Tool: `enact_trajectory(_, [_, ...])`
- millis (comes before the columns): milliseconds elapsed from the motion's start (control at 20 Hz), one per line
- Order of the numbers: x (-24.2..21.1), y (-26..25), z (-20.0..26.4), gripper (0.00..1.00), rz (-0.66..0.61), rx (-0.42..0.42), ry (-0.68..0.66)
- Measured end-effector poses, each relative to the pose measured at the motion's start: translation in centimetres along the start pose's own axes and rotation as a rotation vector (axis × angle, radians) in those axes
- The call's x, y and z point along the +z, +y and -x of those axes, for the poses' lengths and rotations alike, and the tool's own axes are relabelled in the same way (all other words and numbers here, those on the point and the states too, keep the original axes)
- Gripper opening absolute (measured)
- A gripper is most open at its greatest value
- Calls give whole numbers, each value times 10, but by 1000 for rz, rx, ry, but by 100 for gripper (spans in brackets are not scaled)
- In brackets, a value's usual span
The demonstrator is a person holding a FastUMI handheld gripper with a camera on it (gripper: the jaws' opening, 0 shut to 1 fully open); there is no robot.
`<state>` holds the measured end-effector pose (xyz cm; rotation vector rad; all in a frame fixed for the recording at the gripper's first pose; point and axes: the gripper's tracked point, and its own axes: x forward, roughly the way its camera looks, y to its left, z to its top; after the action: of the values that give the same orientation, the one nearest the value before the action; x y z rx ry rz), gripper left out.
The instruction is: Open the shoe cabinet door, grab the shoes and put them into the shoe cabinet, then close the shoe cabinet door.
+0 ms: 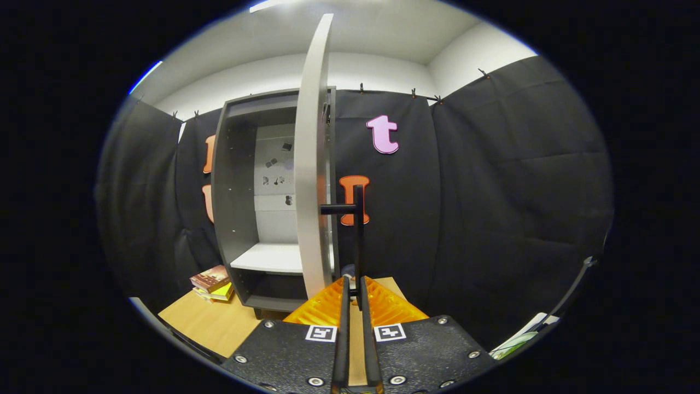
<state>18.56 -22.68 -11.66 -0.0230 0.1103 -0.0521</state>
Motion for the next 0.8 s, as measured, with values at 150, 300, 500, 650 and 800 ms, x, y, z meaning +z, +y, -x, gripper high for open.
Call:
enact_trajectory(150, [3, 2, 6, 9, -6, -25, -1])
enact_trajectory(300, [8, 10, 21, 8, 3, -69, 1])
enact_trajectory(500, [5, 42, 42, 8, 21, -103, 11])
enact_trajectory(650, [-6, 78, 54, 8, 42, -103, 38])
enact_trajectory(800, [-20, 115, 58, 10, 19, -90, 67])
